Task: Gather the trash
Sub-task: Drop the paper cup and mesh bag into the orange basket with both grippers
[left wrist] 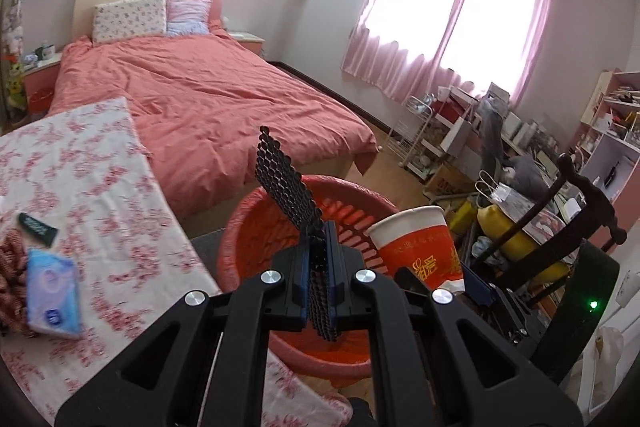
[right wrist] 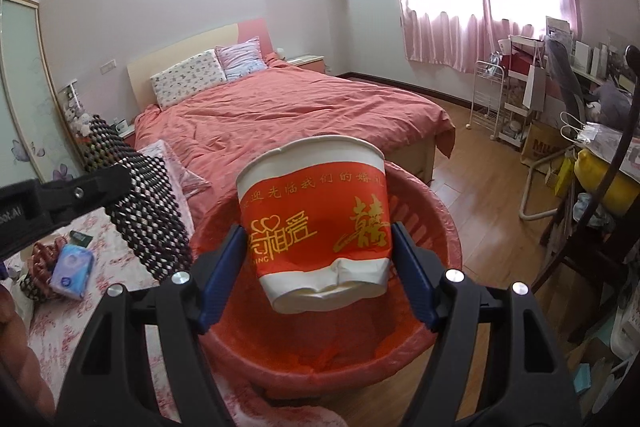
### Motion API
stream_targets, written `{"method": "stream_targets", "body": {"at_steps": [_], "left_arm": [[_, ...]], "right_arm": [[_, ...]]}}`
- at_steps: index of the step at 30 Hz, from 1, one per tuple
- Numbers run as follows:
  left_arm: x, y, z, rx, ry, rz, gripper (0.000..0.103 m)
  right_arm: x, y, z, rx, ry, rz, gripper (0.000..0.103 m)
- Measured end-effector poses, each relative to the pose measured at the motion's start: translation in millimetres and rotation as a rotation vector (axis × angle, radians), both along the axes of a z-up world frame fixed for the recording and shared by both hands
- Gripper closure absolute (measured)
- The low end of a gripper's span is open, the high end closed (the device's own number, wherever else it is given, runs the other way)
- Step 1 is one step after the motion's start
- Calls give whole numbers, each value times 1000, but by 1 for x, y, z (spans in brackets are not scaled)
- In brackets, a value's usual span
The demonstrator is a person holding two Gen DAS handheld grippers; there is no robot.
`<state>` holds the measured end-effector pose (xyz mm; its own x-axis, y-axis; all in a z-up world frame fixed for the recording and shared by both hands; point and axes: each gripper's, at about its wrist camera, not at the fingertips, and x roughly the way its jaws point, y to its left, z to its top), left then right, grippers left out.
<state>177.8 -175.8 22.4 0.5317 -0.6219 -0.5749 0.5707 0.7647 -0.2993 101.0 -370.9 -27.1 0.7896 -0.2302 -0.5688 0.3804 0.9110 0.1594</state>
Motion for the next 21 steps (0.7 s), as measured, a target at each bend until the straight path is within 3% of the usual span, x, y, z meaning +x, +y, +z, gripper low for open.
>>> {"method": "stream_targets", "body": {"at_steps": [11, 13, 16, 18, 21], "left_arm": [[18, -22, -21, 41, 68, -23, 96], [20, -24, -25, 48, 83, -22, 96], [22, -21, -29, 56, 103, -15, 83], [22, -16, -31, 61, 105, 5, 69], [24, -7, -32, 72, 111, 37, 69]], "right_arm": [[16, -19, -15, 37, 4, -10, 31], [17, -20, -16, 38, 4, -8, 25], [16, -22, -18, 29, 9, -21, 22], [12, -25, -21, 33, 15, -34, 22], [5, -29, -23, 33, 30, -55, 22]]}}
